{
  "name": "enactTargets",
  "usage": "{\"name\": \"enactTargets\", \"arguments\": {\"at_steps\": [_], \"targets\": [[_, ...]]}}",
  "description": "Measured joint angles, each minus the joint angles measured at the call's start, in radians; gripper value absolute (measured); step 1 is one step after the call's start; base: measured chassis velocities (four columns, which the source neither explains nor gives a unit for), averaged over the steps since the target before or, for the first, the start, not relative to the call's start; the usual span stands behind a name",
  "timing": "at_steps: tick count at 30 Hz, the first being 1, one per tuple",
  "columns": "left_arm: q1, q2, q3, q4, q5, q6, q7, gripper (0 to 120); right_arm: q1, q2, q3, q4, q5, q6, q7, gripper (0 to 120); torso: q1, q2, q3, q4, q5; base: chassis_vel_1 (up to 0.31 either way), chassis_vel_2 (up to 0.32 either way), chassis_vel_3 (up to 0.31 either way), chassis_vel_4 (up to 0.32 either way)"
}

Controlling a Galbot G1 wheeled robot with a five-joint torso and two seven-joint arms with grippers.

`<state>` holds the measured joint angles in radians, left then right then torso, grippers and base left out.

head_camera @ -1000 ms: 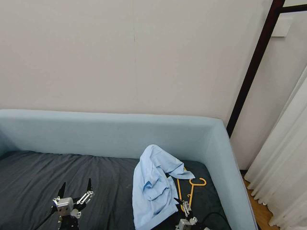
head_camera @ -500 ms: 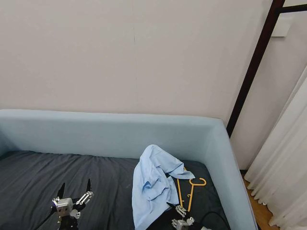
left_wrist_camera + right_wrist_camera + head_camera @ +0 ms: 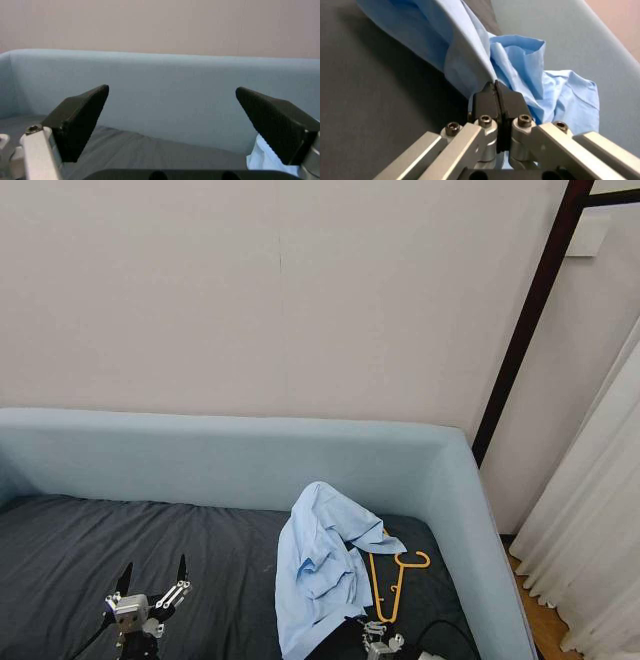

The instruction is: Pick up the clothes from the sofa and hang them on the clothes hanger.

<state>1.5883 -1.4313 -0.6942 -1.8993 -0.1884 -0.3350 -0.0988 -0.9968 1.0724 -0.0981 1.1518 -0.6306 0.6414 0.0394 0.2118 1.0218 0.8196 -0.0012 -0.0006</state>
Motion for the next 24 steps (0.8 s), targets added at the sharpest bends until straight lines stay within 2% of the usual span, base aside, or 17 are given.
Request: {"name": "enactTargets", "arguments": {"at_steps": [2,5,6,9,10,11,12,13,14,15,17,20,22,24], "targets": [[-0.003,0.003,0.001,0.003,-0.002,0.0,0.0,100,-0.001,-0.011,0.0,0.021,0.089,0.005,-0.035,0,0.0,0.0,0.0,0.0,0.0,0.0,0.0,0.0,0.0],[-0.007,0.01,0.002,0.004,-0.016,0.001,0.0,100,0.007,-0.058,-0.043,0.136,0.455,-0.039,-0.176,0,0.0,0.0,0.0,-0.0001,0.0002,0.0,0.0,0.0,0.0],[-0.007,0.01,0.002,0.004,-0.016,0.001,0.0,100,0.007,-0.058,-0.043,0.136,0.455,-0.039,-0.176,0,0.0,0.0,0.0,-0.0001,0.0002,0.0,0.0,0.0,0.0],[-0.014,0.015,0.004,0.004,-0.022,0.003,0.0,100,0.043,-0.11,-0.087,0.315,0.816,-0.153,-0.245,0,0.0,0.0,0.0,-0.0001,0.0,0.0,0.0,0.0,0.0],[-0.016,0.015,0.005,0.004,-0.023,0.004,0.0,100,0.071,-0.121,-0.097,0.385,0.958,-0.199,-0.248,0,0.0,0.0,0.0,0.0001,0.0,0.0,0.0,0.0,0.0],[-0.016,0.015,0.005,0.004,-0.023,0.004,0.0,100,0.071,-0.121,-0.097,0.385,0.958,-0.199,-0.248,0,0.0,0.0,0.0,0.0001,0.0,0.0,0.0,0.0,0.0],[-0.017,0.015,0.008,0.004,-0.023,0.004,0.0,100,0.103,-0.127,-0.103,0.443,1.075,-0.237,-0.24,0,0.0,0.0,0.0,0.0,-0.0001,0.0,0.0,0.0,0.0],[-0.017,0.015,0.008,0.004,-0.023,0.004,0.0,100,0.103,-0.127,-0.103,0.443,1.075,-0.237,-0.24,0,0.0,0.0,0.0,0.0,-0.0001,0.0,0.0,0.0,0.0],[-0.018,0.015,0.011,0.003,-0.023,0.005,0.0,100,0.174,-0.126,-0.111,0.537,1.24,-0.293,-0.213,0,0.0,0.0,0.0,0.0002,-0.0001,0.0,0.0,0.0,0.0],[-0.018,0.016,0.012,0.003,-0.023,0.005,0.001,100,0.219,-0.124,-0.115,0.577,1.323,-0.314,-0.197,0,0.0,0.0,0.0,0.0005,-0.0003,0.0,0.0,0.0,0.0],[-0.018,0.017,0.012,0.003,-0.023,0.005,0.0,100,0.249,-0.123,-0.118,0.598,1.374,-0.325,-0.187,0,0.0,0.0,0.0,0.0003,-0.0001,0.0,0.0,0.0,0.0],[-0.015,0.024,0.004,-0.004,-0.031,0.005,0.0,100,0.392,-0.111,-0.122,0.641,1.543,-0.351,-0.135,0,0.0,0.0,0.0,0.0001,-0.0003,0.0,0.0,0.0,0.0],[-0.012,0.026,0.001,-0.006,-0.035,0.004,0.0,100,0.428,-0.107,-0.122,0.637,1.565,-0.354,-0.124,0,0.0,0.0,0.0,0.0001,-0.0001,0.0,0.0,0.0,0.0],[-0.007,0.027,-0.001,-0.013,-0.038,0.004,0.001,100,0.54,-0.092,-0.127,0.603,1.609,-0.358,-0.094,0,0.0,0.0,0.0,-0.0001,0.0001,0.0,0.0,0.0,0.0]]}}
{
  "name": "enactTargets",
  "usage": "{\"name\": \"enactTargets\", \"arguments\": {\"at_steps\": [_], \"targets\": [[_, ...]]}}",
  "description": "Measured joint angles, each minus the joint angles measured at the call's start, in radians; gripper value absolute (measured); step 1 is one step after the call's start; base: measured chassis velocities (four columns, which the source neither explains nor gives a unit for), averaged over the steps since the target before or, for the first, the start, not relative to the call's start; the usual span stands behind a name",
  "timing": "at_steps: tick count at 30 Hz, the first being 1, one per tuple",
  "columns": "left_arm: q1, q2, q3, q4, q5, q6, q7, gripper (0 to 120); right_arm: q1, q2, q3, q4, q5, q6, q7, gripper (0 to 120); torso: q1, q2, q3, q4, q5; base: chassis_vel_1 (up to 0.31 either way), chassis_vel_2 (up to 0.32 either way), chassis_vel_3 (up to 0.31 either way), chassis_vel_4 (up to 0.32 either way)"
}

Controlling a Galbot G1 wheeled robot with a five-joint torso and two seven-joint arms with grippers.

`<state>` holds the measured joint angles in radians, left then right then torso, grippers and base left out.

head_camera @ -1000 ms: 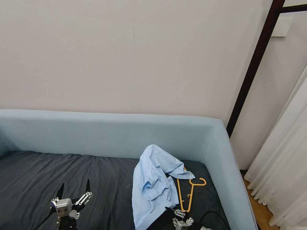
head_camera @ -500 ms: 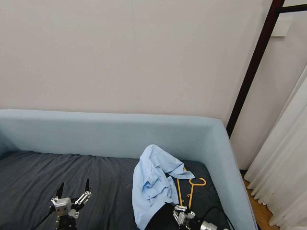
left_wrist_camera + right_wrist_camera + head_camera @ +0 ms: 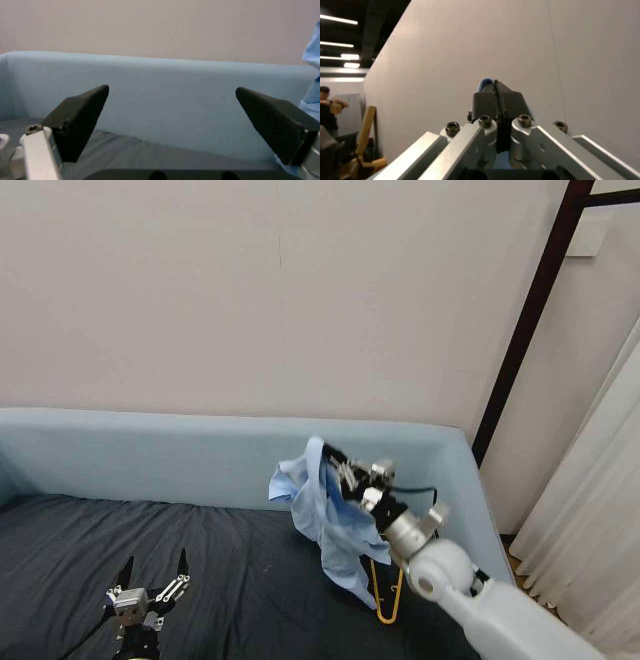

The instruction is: Pick up the clothes from the sofa and hang them on the clothes hanger.

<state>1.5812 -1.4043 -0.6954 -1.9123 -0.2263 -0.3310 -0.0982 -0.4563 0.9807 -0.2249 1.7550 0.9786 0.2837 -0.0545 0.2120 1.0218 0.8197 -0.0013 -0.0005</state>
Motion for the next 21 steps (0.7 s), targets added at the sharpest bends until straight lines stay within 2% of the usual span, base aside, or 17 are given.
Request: {"name": "enactTargets", "arguments": {"at_steps": [6,10,13,21], "targets": [[0.004,-0.003,-0.001,-0.013,-0.002,-0.004,0.0,100,0.227,0.042,-0.014,-0.052,0.043,-0.01,0.069,0,0.0,0.0,0.0,0.0003,-0.0003,0.0,0.0,0.0,0.0],[0.004,-0.006,-0.001,-0.02,-0.003,-0.005,0.0,100,0.313,0.065,-0.013,-0.053,0.049,-0.034,0.14,0,0.0,0.0,0.0,0.0003,-0.0003,0.0,0.0,0.0,0.0],[0.004,-0.007,-0.002,-0.024,-0.006,-0.005,-0.001,100,0.346,0.064,-0.009,-0.054,0.037,-0.053,0.17,0,0.0,0.0,0.0,0.0002,-0.0002,0.0,0.0,0.0,0.0],[-0.004,-0.017,0.012,-0.02,-0.007,-0.01,-0.001,100,0.414,0.043,0.035,-0.02,-0.043,-0.209,0.403,0,0.0,0.0,0.0,0.0001,-0.0001,0.0,0.0,0.0,0.0]]}}
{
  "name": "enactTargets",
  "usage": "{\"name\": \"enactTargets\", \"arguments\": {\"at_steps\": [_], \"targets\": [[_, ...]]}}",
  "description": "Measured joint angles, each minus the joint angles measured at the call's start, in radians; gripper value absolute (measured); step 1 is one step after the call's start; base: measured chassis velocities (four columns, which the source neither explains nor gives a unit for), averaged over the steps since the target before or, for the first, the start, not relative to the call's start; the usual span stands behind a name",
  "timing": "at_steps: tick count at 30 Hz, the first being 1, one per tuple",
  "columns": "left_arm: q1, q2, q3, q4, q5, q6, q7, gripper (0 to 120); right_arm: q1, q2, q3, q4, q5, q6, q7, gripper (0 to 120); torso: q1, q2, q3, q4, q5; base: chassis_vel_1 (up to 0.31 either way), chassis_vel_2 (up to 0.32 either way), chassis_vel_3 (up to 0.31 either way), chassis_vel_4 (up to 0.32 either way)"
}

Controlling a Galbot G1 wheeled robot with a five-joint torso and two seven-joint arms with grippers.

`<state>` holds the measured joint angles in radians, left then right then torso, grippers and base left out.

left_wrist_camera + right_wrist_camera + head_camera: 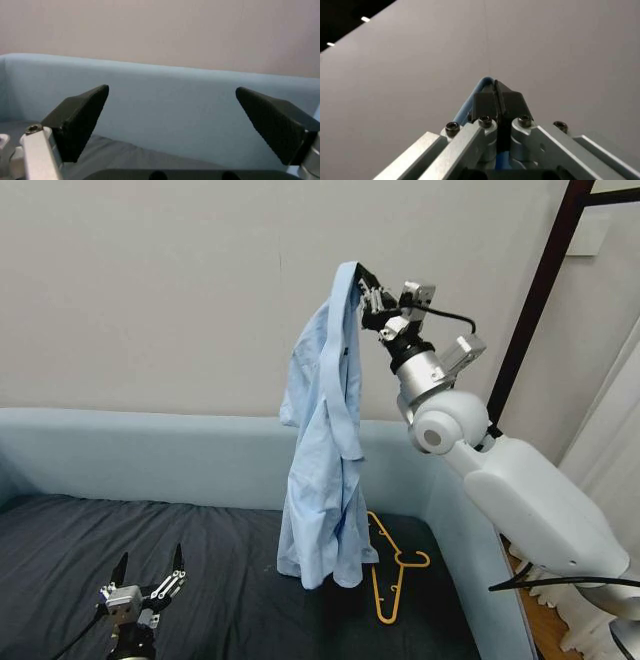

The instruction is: Pick up the clothes from the sofa and hang them on the clothes hanger.

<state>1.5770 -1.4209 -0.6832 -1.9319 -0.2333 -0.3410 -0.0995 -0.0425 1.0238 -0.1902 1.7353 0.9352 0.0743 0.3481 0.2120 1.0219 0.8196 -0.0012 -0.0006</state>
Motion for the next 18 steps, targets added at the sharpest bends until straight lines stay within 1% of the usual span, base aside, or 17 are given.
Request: {"name": "enactTargets", "arguments": {"at_steps": [1,2,4,5,6,7,9,10,12,13,14,16,18], "targets": [[0.0,0.0,0.0,0.0,0.0,0.0,0.0,100,0.0,0.0,0.0,0.0,0.0,0.0,0.0,0,0.0,0.0,0.0,0.0,0.0,0.0,0.0,0.0,0.0],[-0.001,-0.003,0.006,0.003,0.002,-0.004,0.0,100,-0.002,0.0,0.007,-0.003,-0.034,-0.029,0.031,0,0.0,0.0,0.0,0.0001,-0.0001,0.0,0.0,0.0,0.0],[-0.002,-0.003,0.022,0.01,-0.001,-0.018,0.01,100,-0.048,-0.015,0.002,-0.002,-0.163,-0.137,0.11,0,0.0,0.0,0.0,0.0003,-0.0002,0.0,0.0,0.0,0.0],[-0.003,0.002,0.032,0.012,-0.022,-0.026,0.022,100,-0.083,-0.026,-0.009,0.001,-0.227,-0.177,0.13,0,0.0,0.0,0.0,0.0002,0.0001,0.0,0.0,0.0,0.0],[-0.003,0.002,0.032,0.012,-0.022,-0.026,0.022,100,-0.083,-0.026,-0.009,0.001,-0.227,-0.177,0.13,0,0.0,0.0,0.0,0.0002,0.0001,0.0,0.0,0.0,0.0],[-0.003,0.015,0.046,0.014,-0.064,-0.042,0.044,100,-0.137,-0.041,-0.026,0.008,-0.295,-0.211,0.142,0,0.0,0.0,0.0,-0.0002,0.0005,0.0,0.0,0.0,0.0],[-0.006,0.048,0.069,0.024,-0.147,-0.087,0.112,100,-0.226,-0.052,-0.045,0.024,-0.35,-0.236,0.154,0,0.0,0.0,0.0,-0.0003,0.0003,0.0,0.0,0.0,0.0],[-0.006,0.048,0.069,0.024,-0.147,-0.087,0.112,100,-0.226,-0.052,-0.045,0.024,-0.35,-0.236,0.154,0,0.0,0.0,0.0,-0.0003,0.0003,0.0,0.0,0.0,0.0],[-0.021,0.087,0.085,0.048,-0.213,-0.145,0.217,100,-0.317,-0.048,-0.063,0.032,-0.362,-0.243,0.165,0,0.0,0.0,0.0,-0.0001,0.0004,0.0,0.0,0.0,0.0],[-0.036,0.113,0.096,0.072,-0.238,-0.185,0.31,100,-0.368,-0.034,-0.069,0.035,-0.357,-0.243,0.172,0,0.0,0.0,0.0,-0.0001,0.0003,0.0,0.0,0.0,0.0],[-0.036,0.113,0.096,0.072,-0.238,-0.185,0.31,100,-0.368,-0.034,-0.069,0.035,-0.357,-0.243,0.172,0,0.0,0.0,0.0,-0.0001,0.0003,0.0,0.0,0.0,0.0],[-0.064,0.143,0.112,0.111,-0.252,-0.229,0.445,100,-0.421,-0.01,-0.072,0.036,-0.329,-0.227,0.174,0,0.0,0.0,0.0,0.0,0.0,0.0,0.0,0.0,0.0],[-0.094,0.163,0.127,0.148,-0.253,-0.259,0.542,100,-0.453,0.021,-0.07,0.042,-0.284,-0.193,0.173,0,0.0,0.0,0.0,0.0,-0.0001,0.0,0.0,0.0,0.0]]}}
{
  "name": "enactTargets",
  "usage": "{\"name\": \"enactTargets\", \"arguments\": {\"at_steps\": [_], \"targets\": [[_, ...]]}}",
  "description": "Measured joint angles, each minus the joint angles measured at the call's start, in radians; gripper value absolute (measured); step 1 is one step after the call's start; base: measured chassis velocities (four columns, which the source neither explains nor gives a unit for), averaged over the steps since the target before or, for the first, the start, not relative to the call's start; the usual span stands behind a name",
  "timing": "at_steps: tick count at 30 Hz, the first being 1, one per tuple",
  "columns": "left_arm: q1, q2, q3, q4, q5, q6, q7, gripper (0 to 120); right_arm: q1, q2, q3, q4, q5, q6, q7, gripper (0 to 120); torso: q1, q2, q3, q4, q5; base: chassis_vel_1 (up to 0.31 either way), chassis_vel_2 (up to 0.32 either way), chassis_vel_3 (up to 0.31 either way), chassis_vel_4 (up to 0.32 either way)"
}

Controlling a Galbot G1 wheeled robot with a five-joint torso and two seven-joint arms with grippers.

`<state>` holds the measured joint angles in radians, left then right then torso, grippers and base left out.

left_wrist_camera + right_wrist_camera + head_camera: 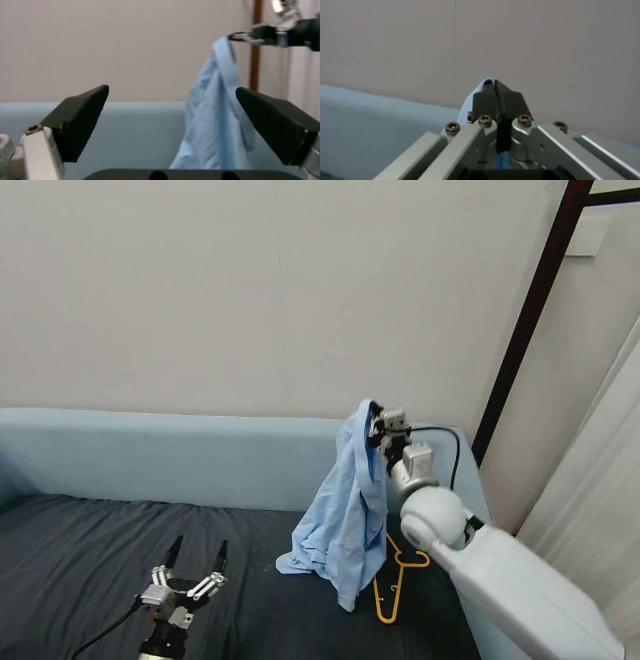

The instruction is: Pick up the clothes from the sofa and hang them on the clothes hanger.

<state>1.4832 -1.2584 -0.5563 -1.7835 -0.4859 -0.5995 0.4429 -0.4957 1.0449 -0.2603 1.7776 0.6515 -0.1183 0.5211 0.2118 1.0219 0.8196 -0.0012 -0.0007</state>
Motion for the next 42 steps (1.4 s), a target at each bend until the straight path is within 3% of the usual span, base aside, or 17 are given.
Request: {"name": "enactTargets", "arguments": {"at_steps": [6,12,13,16,22,31,34,38,40,42], "targets": [[-0.078,0.011,0.059,0.084,0.061,-0.015,0.067,100,-0.031,0.034,0.022,0.004,0.046,0.055,-0.02,0,0.0,0.0,0.0,0.0004,0.0,0.0,0.0,0.0,0.0],[-0.229,-0.031,0.182,0.275,0.106,-0.008,0.053,100,-0.023,0.03,0.036,-0.031,0.069,0.096,-0.059,0,0.0,0.0,0.0,-0.0001,-0.0001,0.0,0.0,0.0,0.0],[-0.229,-0.031,0.182,0.275,0.106,-0.008,0.053,100,-0.023,0.03,0.036,-0.031,0.069,0.096,-0.059,0,0.0,0.0,0.0,-0.0001,-0.0001,0.0,0.0,0.0,0.0],[-0.34,-0.056,0.25,0.398,0.109,0.005,0.05,100,-0.006,0.034,0.036,-0.039,0.07,0.101,-0.078,0,0.0,0.0,0.0,0.0,-0.0002,0.0,0.0,0.0,0.0],[-0.47,-0.07,0.321,0.529,0.097,0.012,0.068,100,0.01,0.048,0.035,-0.051,0.062,0.104,-0.097,0,0.0,0.0,0.0,0.0,0.0002,0.0,0.0,0.0,0.0],[-0.591,-0.172,0.372,0.715,0.094,0.008,0.069,100,0.017,0.055,0.045,-0.071,0.047,0.113,-0.115,0,0.0,0.0,0.0,-0.0001,0.0001,0.0,0.0,0.0,0.0],[-0.604,-0.188,0.376,0.742,0.094,0.008,0.071,94,0.017,0.053,0.045,-0.067,0.047,0.113,-0.115,0,0.0,0.0,0.0,-0.0001,0.0003,0.0,0.0,0.0,0.0],[-0.635,-0.223,0.378,0.816,0.095,0.008,0.111,76,0.017,0.05,0.045,-0.048,0.049,0.112,-0.116,0,0.0,0.0,0.0,0.0,0.0003,0.0,0.0,0.0,0.0],[-0.637,-0.225,0.378,0.819,0.096,0.008,0.112,76,0.017,0.05,0.045,-0.047,0.049,0.111,-0.116,0,0.0,0.0,0.0,0.0,0.0003,0.0,0.0,0.0,0.0],[-0.649,-0.242,0.376,0.859,0.102,0.009,0.129,64,0.016,0.051,0.047,-0.04,0.05,0.11,-0.118,0,0.0,0.0,0.0,0.0,0.0002,0.0,0.0,0.0,0.0]]}}
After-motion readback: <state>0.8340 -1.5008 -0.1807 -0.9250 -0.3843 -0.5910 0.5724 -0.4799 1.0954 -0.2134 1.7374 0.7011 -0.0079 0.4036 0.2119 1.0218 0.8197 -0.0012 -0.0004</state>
